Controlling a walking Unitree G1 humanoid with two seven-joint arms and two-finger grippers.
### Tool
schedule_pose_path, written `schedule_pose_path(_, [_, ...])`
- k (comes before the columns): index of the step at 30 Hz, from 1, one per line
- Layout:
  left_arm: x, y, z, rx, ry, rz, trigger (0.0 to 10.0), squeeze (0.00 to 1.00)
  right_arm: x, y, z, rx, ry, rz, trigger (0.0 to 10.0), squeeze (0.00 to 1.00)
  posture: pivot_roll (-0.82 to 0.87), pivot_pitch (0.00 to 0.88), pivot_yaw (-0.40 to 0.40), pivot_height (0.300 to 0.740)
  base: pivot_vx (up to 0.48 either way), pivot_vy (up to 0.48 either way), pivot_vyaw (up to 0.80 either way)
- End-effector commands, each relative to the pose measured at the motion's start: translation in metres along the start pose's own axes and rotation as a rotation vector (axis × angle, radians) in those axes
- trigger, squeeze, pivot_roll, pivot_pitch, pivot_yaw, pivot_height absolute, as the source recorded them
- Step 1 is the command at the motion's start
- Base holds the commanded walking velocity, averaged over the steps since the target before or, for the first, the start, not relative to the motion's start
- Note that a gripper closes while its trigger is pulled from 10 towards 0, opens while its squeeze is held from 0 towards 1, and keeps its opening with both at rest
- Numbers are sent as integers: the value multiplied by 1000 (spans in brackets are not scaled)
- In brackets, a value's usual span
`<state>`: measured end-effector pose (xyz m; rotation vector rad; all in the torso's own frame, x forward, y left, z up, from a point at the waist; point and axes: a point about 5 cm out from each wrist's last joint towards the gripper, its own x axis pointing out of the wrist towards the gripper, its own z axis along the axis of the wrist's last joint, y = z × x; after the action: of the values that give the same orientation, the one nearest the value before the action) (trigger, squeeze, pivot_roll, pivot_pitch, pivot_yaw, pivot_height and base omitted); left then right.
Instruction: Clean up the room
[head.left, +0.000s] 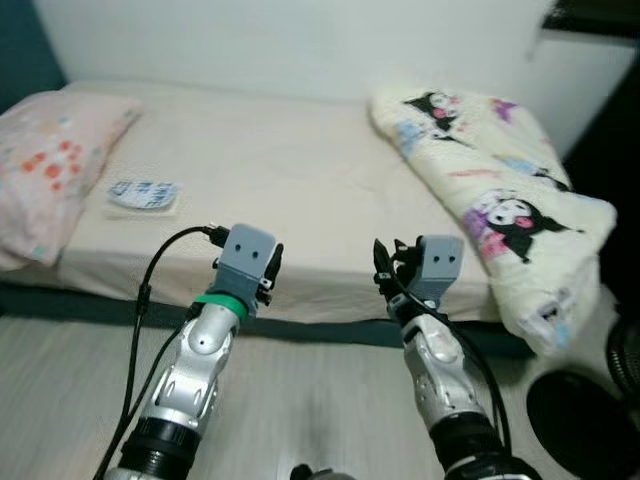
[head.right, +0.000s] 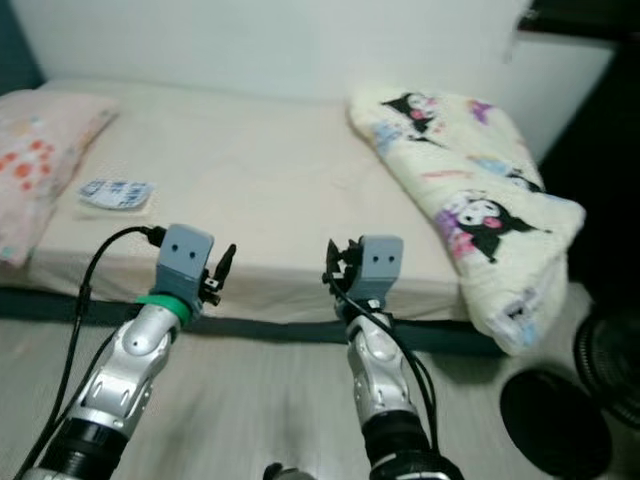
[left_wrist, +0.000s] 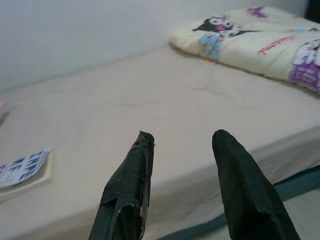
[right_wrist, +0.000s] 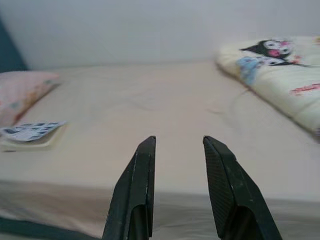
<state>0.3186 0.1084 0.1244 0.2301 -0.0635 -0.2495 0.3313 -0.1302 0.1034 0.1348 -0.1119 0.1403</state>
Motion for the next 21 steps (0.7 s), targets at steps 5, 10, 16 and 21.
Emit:
schedule_pose_path(5, [-3, -1, -5, 20, 10, -9, 10000, 0, 1, 5, -2, -10, 10, 15, 10000, 0, 57, 3, 6, 740, 0, -465, 0])
schedule_pose_path(10, [-3, -1, -5, 20, 11, -10, 10000, 0, 1, 5, -2, -9, 10, 17, 10000, 0, 57, 6, 8, 740, 0, -461, 0])
schedule_pose_path(16, [-4, -1, -6, 20, 13, -12, 10000, 0, 0, 6, -3, -8, 13, 17, 10000, 0, 57, 11, 12, 740, 0, -456, 0])
schedule_pose_path(21, [-4, -1, -6, 22, 15, -12, 10000, 0, -1, 6, -4, -7, 15, 16, 10000, 0, 57, 12, 12, 740, 0, -452, 0])
